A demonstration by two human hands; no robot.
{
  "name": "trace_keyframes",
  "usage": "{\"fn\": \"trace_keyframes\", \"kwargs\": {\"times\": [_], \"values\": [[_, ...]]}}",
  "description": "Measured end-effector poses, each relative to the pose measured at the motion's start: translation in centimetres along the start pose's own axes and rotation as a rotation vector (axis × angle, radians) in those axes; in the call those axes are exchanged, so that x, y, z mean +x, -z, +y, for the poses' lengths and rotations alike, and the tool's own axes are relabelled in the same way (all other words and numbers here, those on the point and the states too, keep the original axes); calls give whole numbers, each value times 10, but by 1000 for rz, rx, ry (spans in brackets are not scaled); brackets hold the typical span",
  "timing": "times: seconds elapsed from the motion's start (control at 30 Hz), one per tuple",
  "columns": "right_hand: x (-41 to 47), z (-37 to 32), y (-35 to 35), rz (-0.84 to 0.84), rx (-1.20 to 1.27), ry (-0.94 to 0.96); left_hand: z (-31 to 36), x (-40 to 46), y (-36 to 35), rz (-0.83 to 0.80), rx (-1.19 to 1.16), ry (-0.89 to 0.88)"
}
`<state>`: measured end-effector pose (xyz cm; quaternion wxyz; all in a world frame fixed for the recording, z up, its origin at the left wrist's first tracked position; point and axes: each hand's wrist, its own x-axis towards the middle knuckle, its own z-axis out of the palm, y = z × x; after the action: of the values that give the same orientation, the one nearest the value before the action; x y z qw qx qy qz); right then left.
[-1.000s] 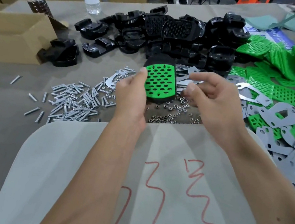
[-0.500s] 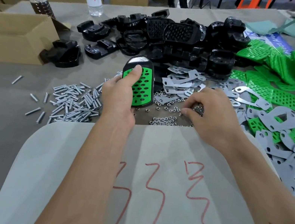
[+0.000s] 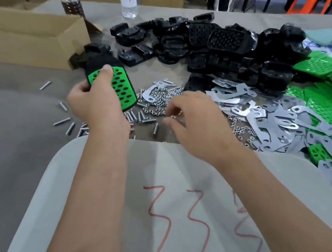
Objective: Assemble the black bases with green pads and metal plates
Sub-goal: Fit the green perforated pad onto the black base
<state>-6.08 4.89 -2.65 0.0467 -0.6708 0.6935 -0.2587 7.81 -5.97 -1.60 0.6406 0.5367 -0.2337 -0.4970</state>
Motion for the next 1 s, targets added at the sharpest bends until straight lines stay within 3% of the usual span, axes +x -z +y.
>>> {"fn": "trace_keyframes", "kwargs": {"times": [0.13, 0.3, 0.53, 0.67, 0.77, 0.87, 1.0], "values": [[36, -36, -25, -205, -160, 80, 1, 10, 8, 176, -32, -31], [50, -41, -44, -242, -345, 186, 5, 18, 16, 332, 46, -187], [48, -22, -26, -259, -350, 35, -5, 26, 16, 185, 362, -145], [37, -6, -6, -71, 12, -45, -12, 22, 7, 74, 365, -76], [24, 0, 8, 96, 693, -281, -19, 11, -3, -70, 269, -2], [8, 13, 22, 113, 1214, -377, -21, -2, -9, -161, 210, -46], [-14, 36, 33, 88, 1128, -455, -21, -20, -17, -349, 159, -39]]}}
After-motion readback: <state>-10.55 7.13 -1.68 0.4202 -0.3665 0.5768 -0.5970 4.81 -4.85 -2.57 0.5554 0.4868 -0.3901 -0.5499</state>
